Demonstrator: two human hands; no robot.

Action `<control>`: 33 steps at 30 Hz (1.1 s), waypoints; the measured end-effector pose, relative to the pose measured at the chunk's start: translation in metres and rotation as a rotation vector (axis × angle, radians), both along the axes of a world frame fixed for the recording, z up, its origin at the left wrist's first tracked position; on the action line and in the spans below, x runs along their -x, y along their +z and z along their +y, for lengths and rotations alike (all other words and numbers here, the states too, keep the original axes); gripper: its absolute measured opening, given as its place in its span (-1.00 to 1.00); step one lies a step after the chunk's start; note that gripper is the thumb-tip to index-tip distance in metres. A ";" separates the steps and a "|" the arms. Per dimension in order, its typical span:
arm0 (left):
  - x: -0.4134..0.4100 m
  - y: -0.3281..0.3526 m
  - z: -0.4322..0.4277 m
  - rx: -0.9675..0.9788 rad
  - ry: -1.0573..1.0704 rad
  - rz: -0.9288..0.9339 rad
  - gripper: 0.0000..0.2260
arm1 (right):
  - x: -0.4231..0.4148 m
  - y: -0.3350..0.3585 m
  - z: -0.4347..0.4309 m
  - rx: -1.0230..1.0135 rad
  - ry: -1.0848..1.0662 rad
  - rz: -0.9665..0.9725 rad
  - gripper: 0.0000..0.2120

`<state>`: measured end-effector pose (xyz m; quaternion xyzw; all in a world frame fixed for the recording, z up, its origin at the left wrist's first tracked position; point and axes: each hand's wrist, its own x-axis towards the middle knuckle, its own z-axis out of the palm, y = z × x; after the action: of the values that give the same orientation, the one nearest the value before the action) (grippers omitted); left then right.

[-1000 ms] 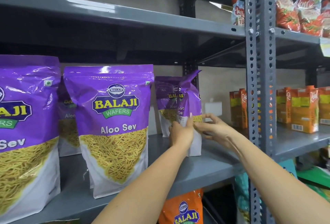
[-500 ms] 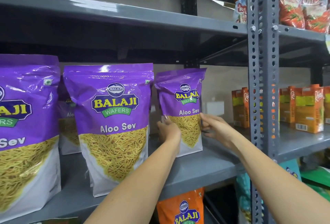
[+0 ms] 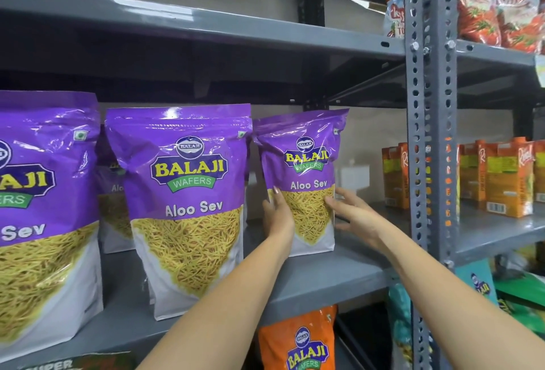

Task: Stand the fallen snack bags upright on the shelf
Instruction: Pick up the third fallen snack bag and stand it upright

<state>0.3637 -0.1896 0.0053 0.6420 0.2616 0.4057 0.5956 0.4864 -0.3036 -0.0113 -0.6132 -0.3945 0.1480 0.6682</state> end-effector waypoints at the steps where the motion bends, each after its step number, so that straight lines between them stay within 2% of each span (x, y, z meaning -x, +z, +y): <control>1: 0.001 -0.002 -0.001 -0.007 -0.018 -0.006 -0.46 | 0.001 -0.001 0.000 0.025 0.019 -0.017 -0.24; 4: 0.004 -0.007 0.000 -0.053 -0.033 0.003 -0.39 | 0.005 -0.002 0.001 0.053 0.027 -0.053 0.08; 7: 0.010 -0.010 0.001 -0.139 -0.018 0.062 -0.43 | 0.011 -0.003 -0.002 0.046 0.036 -0.069 0.13; 10: 0.018 -0.016 -0.005 -0.251 -0.021 0.080 -0.49 | 0.017 -0.006 -0.011 0.066 0.018 -0.106 0.05; 13: 0.025 -0.024 -0.010 -0.329 -0.033 0.101 -0.51 | 0.024 -0.009 -0.022 0.076 0.000 -0.116 -0.28; 14: 0.027 -0.026 -0.011 -0.337 -0.037 0.111 -0.51 | 0.026 -0.010 -0.026 0.071 -0.014 -0.116 -0.33; 19: 0.036 -0.031 -0.020 -0.386 -0.036 0.132 -0.50 | 0.035 -0.013 -0.040 0.049 -0.019 -0.123 -0.20; 23: 0.042 -0.032 -0.025 -0.400 -0.036 0.144 -0.50 | 0.039 -0.015 -0.046 0.050 -0.030 -0.126 -0.36; 28: 0.046 -0.034 -0.029 -0.430 -0.033 0.151 -0.51 | 0.044 -0.016 -0.050 0.045 -0.039 -0.115 -0.31; 31: 0.045 -0.036 -0.030 -0.421 -0.024 0.167 -0.48 | 0.048 -0.017 -0.050 0.039 -0.053 -0.126 -0.20; 33: 0.044 -0.036 -0.030 -0.395 -0.044 0.179 -0.46 | 0.050 -0.019 -0.049 0.036 -0.065 -0.133 -0.23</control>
<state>0.3198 -0.2192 -0.0310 0.7852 0.2148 0.3772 0.4415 0.4363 -0.3530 -0.0304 -0.6463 -0.4152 0.0921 0.6337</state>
